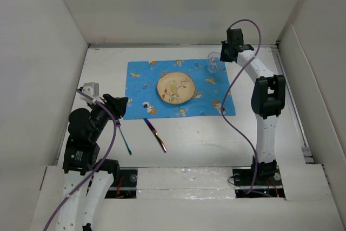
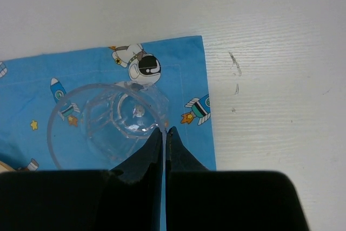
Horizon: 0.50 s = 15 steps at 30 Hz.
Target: Set the dinner table for one person
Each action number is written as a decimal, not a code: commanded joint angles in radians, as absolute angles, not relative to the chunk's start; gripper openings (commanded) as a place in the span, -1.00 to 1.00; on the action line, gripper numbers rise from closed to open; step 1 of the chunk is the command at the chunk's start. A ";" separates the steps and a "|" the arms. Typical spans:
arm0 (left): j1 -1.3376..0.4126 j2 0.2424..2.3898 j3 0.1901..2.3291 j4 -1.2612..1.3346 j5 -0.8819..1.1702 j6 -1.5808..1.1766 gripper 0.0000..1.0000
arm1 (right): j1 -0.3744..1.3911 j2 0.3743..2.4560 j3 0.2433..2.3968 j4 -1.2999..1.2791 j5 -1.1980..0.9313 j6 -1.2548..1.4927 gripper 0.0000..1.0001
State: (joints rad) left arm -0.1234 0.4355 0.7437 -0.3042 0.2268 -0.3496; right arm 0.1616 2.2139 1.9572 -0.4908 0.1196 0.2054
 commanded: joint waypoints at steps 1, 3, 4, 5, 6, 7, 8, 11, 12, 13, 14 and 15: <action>-0.127 0.445 0.735 -0.265 0.229 -0.354 -0.27 | 0.147 2.209 2.025 -0.491 0.117 0.196 -1.00; -0.127 0.448 0.738 -0.265 0.225 -0.356 -0.27 | 0.147 2.198 1.996 -0.471 0.123 0.204 -1.00; -0.127 0.448 0.736 -0.264 0.227 -0.354 -0.27 | 0.147 2.195 1.991 -0.468 0.127 0.204 -0.99; -0.127 0.443 0.736 -0.264 0.229 -0.354 -0.27 | 0.147 2.192 1.988 -0.466 0.123 0.207 -0.92; -0.127 0.442 0.736 -0.262 0.227 -0.354 -0.26 | 0.147 2.188 1.983 -0.462 0.118 0.207 -0.82; -0.127 0.442 0.736 -0.265 0.226 -0.356 -0.26 | 0.147 2.183 1.974 -0.459 0.117 0.207 -0.54; -0.127 0.445 0.736 -0.265 0.221 -0.357 -0.26 | 0.147 2.180 1.974 -0.457 0.115 0.209 -0.43; -0.127 0.434 0.736 -0.268 0.213 -0.360 -0.25 | 0.147 2.169 1.991 -0.472 0.100 0.207 -0.11; -0.127 0.431 0.735 -0.265 0.207 -0.362 -0.24 | 0.147 2.160 1.996 -0.474 0.101 0.209 -0.06; -0.127 0.434 0.733 -0.267 0.203 -0.364 -0.22 | 0.147 2.131 1.993 -0.472 0.104 0.207 0.01; -0.127 0.430 0.735 -0.270 0.193 -0.368 -0.23 | 0.147 2.088 1.977 -0.463 0.107 0.207 0.07; -0.127 0.430 0.735 -0.270 0.193 -0.368 -0.23 | 0.147 2.088 1.977 -0.463 0.107 0.209 0.08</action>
